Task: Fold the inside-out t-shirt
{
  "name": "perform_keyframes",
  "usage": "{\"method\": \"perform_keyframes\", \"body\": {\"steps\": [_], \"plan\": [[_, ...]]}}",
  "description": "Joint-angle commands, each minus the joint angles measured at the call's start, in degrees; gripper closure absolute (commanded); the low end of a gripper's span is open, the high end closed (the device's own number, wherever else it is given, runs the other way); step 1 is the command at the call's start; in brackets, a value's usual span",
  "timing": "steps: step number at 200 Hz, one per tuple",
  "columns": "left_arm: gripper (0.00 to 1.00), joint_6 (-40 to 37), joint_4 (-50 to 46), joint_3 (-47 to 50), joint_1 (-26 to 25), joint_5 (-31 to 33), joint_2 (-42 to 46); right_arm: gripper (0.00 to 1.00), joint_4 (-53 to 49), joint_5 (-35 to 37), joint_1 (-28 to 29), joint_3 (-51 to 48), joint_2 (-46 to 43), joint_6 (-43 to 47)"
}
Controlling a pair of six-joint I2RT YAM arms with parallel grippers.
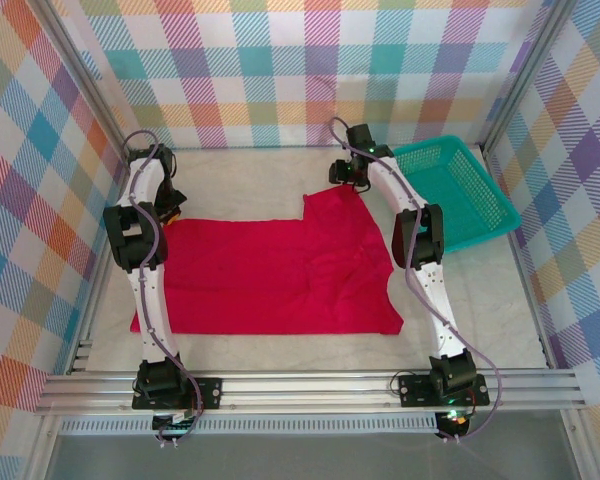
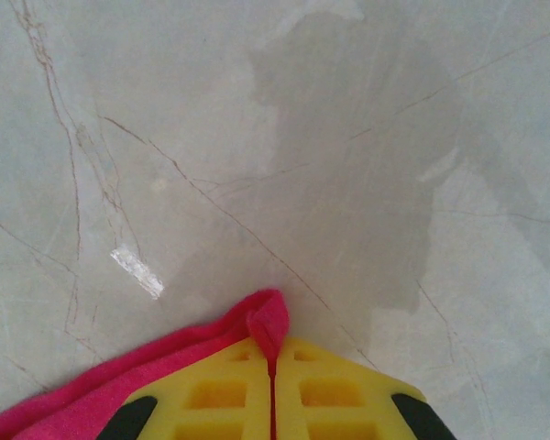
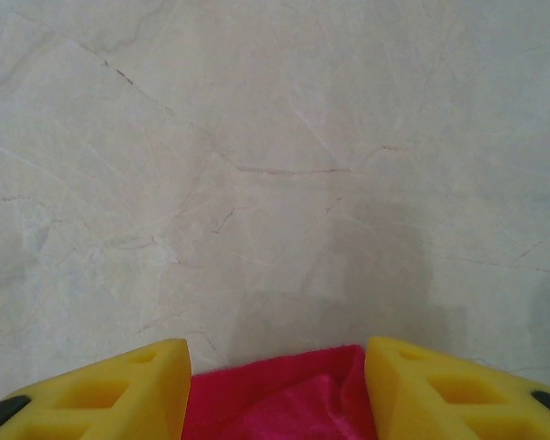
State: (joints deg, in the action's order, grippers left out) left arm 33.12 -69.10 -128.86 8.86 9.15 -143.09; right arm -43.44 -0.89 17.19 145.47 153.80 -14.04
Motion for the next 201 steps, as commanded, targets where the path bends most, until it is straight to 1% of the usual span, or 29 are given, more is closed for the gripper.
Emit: {"method": "perform_keyframes", "body": {"steps": [1, 27, 46, 57, 73, 92, 102, 111, 127, 150, 170, 192, 201], "plan": [[0.93, -1.1, -3.1, -0.7, -0.5, 0.2, 2.1, 0.46, -2.0, 0.6, -0.5, -0.5, -0.5, 2.6], [0.94, -1.2, -3.3, -0.7, -0.5, 0.4, 2.3, 0.47, -2.6, 1.1, -0.7, -1.7, -0.4, 3.3], [0.94, -1.4, -3.5, -0.7, -0.6, 0.8, 2.2, 0.51, -2.4, 0.9, -0.9, -2.0, 0.0, 3.6], [0.94, -1.4, -3.4, -0.7, -0.6, 0.6, 2.1, 0.59, -2.5, 0.9, -1.1, -1.9, 0.0, 3.8], [0.94, -1.4, -3.2, -0.7, -0.6, 0.4, 2.2, 0.64, -2.2, 1.0, -1.3, -1.9, -0.1, 4.1], [0.94, -1.4, -3.3, -0.7, -0.6, 0.3, 2.2, 0.73, -1.9, 1.2, -1.6, -1.5, -0.1, 4.1], [0.94, -1.4, -3.4, -0.7, -0.6, 0.2, 2.2, 0.81, -1.8, 1.1, -1.8, -1.5, -0.2, 4.2], [0.94, -1.4, -3.5, -0.8, -0.6, 0.2, 2.3, 0.85, -1.7, 1.3, -1.7, -1.4, -0.2, 4.3], [0.95, -1.5, -3.6, -0.8, -0.7, 0.0, 2.5, 1.0, -2.1, 1.5, -1.8, -0.9, -0.3, 4.3], [0.97, -1.4, -3.5, -0.9, -0.6, -0.5, 3.6, 1.0, -3.2, 0.7, -1.8, 1.0, -1.1, 3.7], [0.97, -1.0, -3.3, -0.9, -0.6, -1.5, 5.4, 1.0, -2.8, -1.1, -1.9, 1.0, -3.9, 2.7], [0.97, -0.6, -3.5, -0.7, -0.6, -3.8, 7.3, 1.0, -3.3, -5.7, -2.1, 0.5, -7.3, 0.9], [0.98, -0.3, -3.7, -0.1, -0.7, -4.5, 8.4, 1.0, -3.4, -7.6, -2.1, -1.2, -9.0, 0.1]]}}
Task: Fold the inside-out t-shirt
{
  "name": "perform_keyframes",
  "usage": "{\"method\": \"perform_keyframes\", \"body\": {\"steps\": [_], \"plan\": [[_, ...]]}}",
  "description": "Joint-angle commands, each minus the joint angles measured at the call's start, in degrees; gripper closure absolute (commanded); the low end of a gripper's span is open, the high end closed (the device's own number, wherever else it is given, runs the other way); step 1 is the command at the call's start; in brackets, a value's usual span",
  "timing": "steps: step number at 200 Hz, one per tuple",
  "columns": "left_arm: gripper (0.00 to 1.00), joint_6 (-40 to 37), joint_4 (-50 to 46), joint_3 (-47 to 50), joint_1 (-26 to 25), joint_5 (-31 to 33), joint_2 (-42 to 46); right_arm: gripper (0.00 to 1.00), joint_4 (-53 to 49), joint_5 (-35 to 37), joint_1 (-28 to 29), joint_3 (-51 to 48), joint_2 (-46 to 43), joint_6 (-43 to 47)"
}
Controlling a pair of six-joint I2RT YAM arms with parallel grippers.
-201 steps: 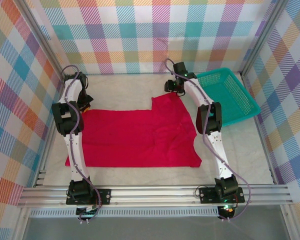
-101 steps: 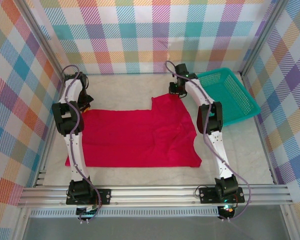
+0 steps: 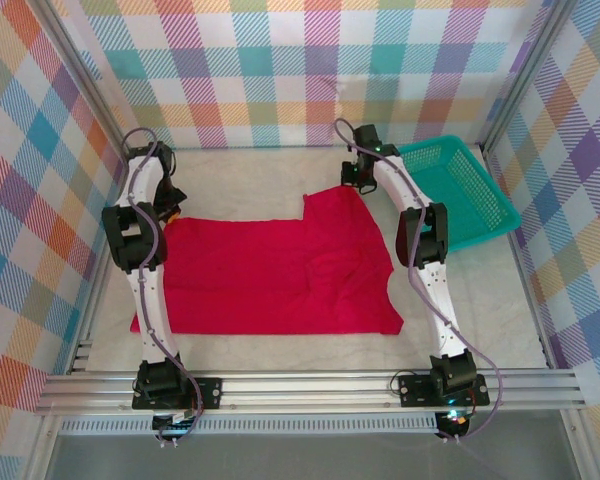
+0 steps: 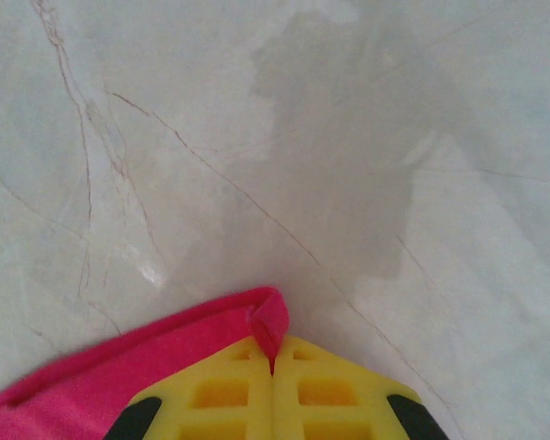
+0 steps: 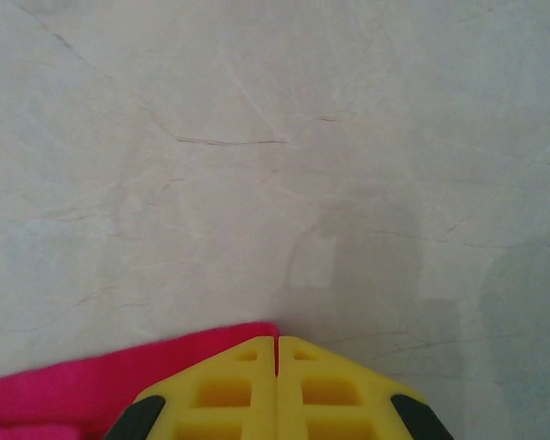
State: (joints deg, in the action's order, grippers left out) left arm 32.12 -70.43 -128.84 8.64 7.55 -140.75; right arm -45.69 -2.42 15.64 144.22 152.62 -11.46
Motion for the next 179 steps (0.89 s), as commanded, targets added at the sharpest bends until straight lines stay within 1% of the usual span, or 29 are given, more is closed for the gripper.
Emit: {"method": "perform_keyframes", "body": {"steps": [1, 15, 34, 45, 57, 100, 119, 135, 164, 179], "plan": [[0.98, 0.7, -2.4, 0.0, -0.6, -2.9, 6.3, 1.0, -1.1, -6.3, -0.5, 0.0, -8.1, -2.7], [0.98, 1.0, -0.9, 3.1, -0.8, -3.7, 9.0, 1.0, 0.6, -9.3, -0.5, -5.8, -12.5, -4.1], [0.98, 1.4, 1.7, 8.7, -0.9, -4.4, 13.3, 1.0, 7.8, -11.8, -0.3, -20.0, -21.7, -6.0], [0.98, 1.4, 2.7, 11.5, -1.0, -4.9, 15.7, 1.0, 12.7, -12.5, -0.3, -29.8, -27.7, -7.0], [0.98, 1.4, 3.2, 14.3, -1.0, -5.1, 18.1, 1.0, 17.3, -13.1, -0.3, -38.5, -33.9, -8.5], [1.0, 1.8, 7.6, 27.1, -0.9, -5.1, 28.6, 1.0, 25.3, -15.0, -0.3, -62.7, -53.1, -11.6], [1.0, 2.6, 11.6, 35.2, -0.9, -4.7, 34.1, 1.0, 26.5, -14.3, -0.3, -71.4, -60.9, -12.5], [1.0, 3.2, 13.1, 40.3, -0.5, -3.6, 37.4, 1.0, 27.4, -13.6, -0.3, -77.8, -66.8, -13.3], [1.0, 3.9, 14.4, 46.1, 1.1, -1.7, 40.9, 1.0, 26.0, -12.3, -0.3, -85.7, -74.9, -13.9], [1.0, 4.3, 15.1, 48.4, 2.1, -1.8, 41.9, 1.0, 25.2, -11.0, -0.4, -89.1, -78.5, -14.3]]}}
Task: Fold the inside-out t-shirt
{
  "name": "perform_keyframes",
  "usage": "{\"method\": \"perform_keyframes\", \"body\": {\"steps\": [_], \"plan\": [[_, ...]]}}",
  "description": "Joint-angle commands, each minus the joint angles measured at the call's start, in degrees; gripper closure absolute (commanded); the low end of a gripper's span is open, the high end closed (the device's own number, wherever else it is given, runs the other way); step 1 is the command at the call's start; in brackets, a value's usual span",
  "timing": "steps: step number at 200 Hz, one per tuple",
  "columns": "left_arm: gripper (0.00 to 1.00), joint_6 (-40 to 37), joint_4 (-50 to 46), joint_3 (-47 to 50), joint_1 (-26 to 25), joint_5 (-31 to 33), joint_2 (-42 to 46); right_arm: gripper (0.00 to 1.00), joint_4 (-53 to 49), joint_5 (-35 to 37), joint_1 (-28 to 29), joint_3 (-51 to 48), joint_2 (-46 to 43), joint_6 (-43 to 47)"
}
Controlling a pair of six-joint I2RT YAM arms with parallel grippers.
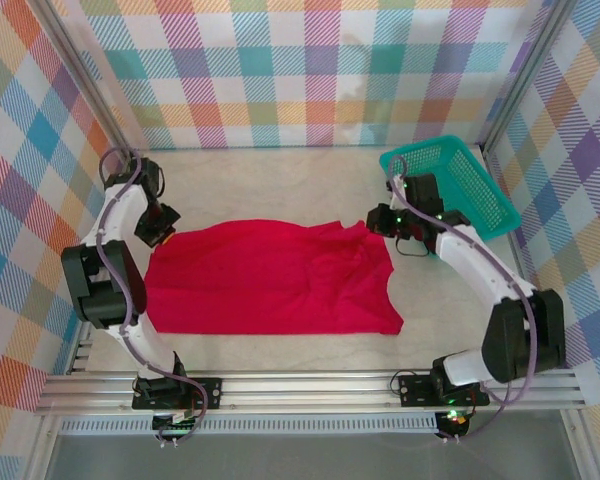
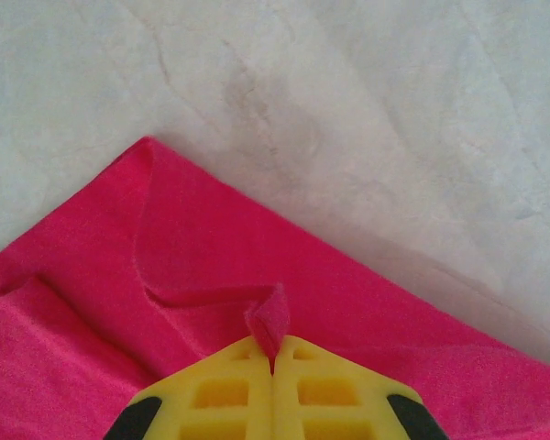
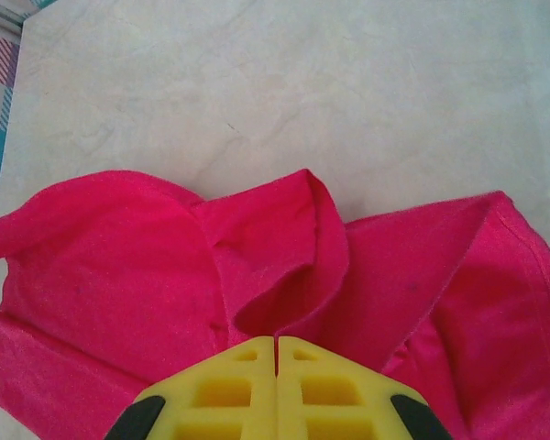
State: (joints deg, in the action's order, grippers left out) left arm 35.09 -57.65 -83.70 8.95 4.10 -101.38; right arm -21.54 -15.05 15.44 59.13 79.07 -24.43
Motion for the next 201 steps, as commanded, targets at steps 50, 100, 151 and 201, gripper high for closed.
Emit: {"method": "perform_keyframes", "body": {"steps": [50, 100, 151, 201], "plan": [[1.0, 2.2, 3.4, 9.8, 3.8, 3.8, 7.0, 1.0, -2.7, 5.9, -0.2, -12.5, -15.1, -2.3], [1.0, 2.7, 2.8, 10.8, 6.0, 4.7, 8.7, 1.0, -6.5, 7.1, -0.1, -17.4, -21.7, -3.2], [1.0, 3.6, 5.4, 17.7, 7.1, 5.9, 9.5, 1.0, -8.2, 6.5, -0.1, -23.3, -27.8, -7.4], [1.0, 4.7, 8.5, 23.4, 7.4, 5.7, 8.5, 0.97, -6.5, 6.2, -0.2, -30.4, -30.5, -12.3]]}}
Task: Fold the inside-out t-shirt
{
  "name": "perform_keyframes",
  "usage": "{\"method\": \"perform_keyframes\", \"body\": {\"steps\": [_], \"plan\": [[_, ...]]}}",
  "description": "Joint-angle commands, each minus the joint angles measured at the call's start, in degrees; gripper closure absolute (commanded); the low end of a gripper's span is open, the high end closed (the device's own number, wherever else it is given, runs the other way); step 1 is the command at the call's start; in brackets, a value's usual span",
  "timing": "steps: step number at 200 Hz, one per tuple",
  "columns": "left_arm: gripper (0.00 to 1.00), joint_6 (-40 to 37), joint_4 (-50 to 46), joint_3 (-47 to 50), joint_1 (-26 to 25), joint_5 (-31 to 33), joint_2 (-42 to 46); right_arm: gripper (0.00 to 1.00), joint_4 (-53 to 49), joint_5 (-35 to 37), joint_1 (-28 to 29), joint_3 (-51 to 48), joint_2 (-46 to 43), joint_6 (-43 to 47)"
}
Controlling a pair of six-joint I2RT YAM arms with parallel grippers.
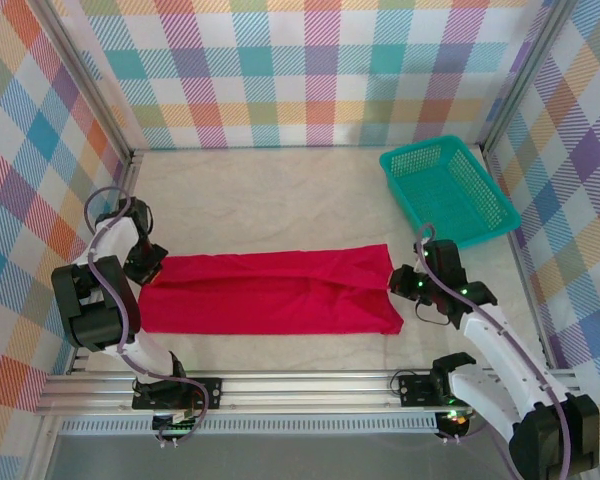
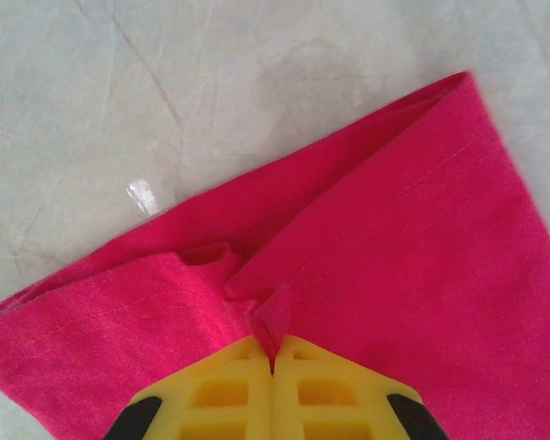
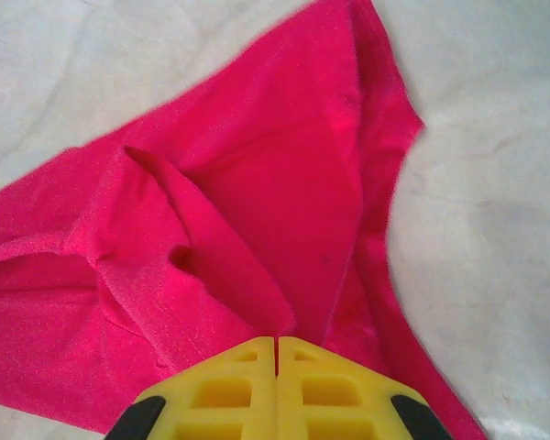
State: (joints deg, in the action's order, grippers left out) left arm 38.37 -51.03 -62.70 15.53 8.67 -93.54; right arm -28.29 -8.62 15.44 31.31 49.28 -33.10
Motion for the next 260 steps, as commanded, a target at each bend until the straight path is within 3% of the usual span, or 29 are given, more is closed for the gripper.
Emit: {"method": "perform_keyframes", "body": {"steps": [1, 16, 34, 51, 85, 106, 133, 161, 230, 260], "plan": [[1.0, 1.5, 1.9, 2.6, 0.8, 1.2, 0.6, 0.97, 0.3, -0.1, -0.1, -2.7, -0.8, -3.7], [0.95, 1.9, 3.5, 4.5, 0.8, 1.1, 0.3, 0.86, 0.6, 0.1, -0.1, -4.4, -0.7, -4.9], [0.82, 2.0, 4.7, 5.3, 0.8, -0.3, -0.6, 0.84, -1.6, 2.3, 0.0, -4.4, -1.0, -5.1], [0.6, 2.2, 4.5, 4.2, 0.7, -1.5, -1.0, 0.8, -3.3, 3.6, 0.3, -3.2, -2.3, -5.1], [0.45, 5.2, 6.2, 2.9, -0.2, -3.7, 4.1, 0.73, 0.0, 3.4, 3.3, -0.5, -0.1, -5.3], [0.42, 7.3, 7.8, 2.6, -5.3, -4.3, 8.0, 0.66, 4.4, 4.1, 8.1, 3.6, 8.1, -5.1], [0.4, 7.0, 11.0, 2.7, -12.9, -7.9, 7.0, 0.49, 9.1, 6.8, 15.0, 11.0, 21.0, -1.6], [0.43, 6.5, 10.8, 3.0, -15.3, -8.7, 2.4, 0.39, 9.3, 7.4, 16.8, 19.3, 33.5, 1.7], [0.45, 5.7, 12.7, 4.4, -16.5, -9.1, -0.3, 0.4, 8.1, 6.5, 18.9, 28.5, 46.6, 2.3], [0.45, 5.7, 12.9, 4.4, -16.6, -9.5, -1.0, 0.61, 8.0, 6.5, 19.5, 28.8, 47.4, 2.5]]}}
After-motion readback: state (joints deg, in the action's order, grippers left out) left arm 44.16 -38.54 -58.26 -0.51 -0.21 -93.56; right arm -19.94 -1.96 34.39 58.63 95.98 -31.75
